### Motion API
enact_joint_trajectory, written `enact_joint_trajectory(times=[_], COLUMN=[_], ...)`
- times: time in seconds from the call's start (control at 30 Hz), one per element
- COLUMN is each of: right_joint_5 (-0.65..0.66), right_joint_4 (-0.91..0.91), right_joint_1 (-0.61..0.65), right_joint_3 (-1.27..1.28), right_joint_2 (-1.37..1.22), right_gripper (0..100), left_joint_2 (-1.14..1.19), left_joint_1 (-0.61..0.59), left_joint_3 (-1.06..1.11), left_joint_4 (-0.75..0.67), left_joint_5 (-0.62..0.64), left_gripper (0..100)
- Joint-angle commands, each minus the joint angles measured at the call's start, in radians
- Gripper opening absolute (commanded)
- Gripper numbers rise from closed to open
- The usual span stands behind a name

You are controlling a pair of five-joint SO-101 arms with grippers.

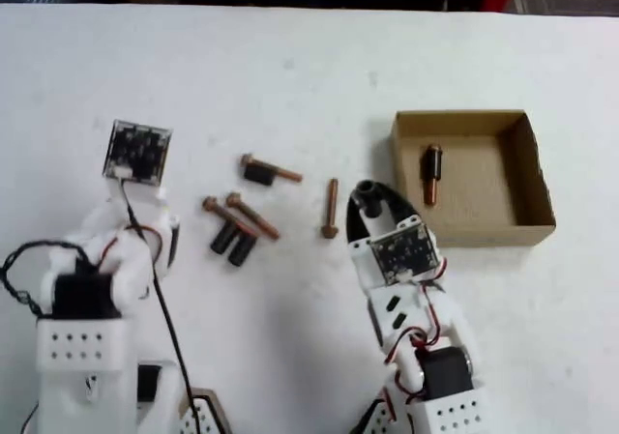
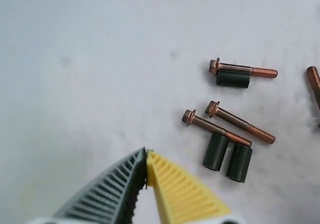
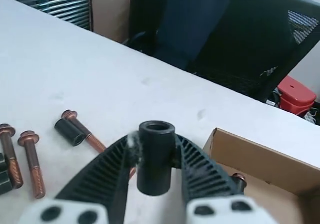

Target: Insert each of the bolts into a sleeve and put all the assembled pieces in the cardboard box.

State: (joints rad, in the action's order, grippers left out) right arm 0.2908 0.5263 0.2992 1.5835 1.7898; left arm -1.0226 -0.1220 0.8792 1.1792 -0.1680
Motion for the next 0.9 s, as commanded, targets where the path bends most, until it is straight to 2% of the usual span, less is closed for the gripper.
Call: enact_joint_trajectory(times=[0.0,0.3,0.5,0.63,0.87], right_joint_5=[-0.011,-0.011,-0.011,-0.003,-0.003], right_joint_4=[-0.074,-0.130,-0.125,-0.124,-0.122], right_joint_1=[-0.041,-0.041,-0.019,0.022,0.024], right_joint_3=[0.009,0.069,0.081,0.107,0.107], right_joint_2=[0.010,0.010,0.010,0.010,0.010], right_gripper=[1.7,1.7,1.7,1.7,1.7], left_joint_2=[0.077,0.311,0.518,0.691,0.917], left_joint_1=[0.027,0.183,0.189,0.188,0.191], left_joint_3=[-0.086,-0.180,-0.313,-0.423,-0.532], left_joint_4=[-0.003,-0.003,-0.003,-0.003,0.005], left_joint_5=[-0.002,0.192,0.262,0.382,0.608], left_gripper=[2,2,2,2,2])
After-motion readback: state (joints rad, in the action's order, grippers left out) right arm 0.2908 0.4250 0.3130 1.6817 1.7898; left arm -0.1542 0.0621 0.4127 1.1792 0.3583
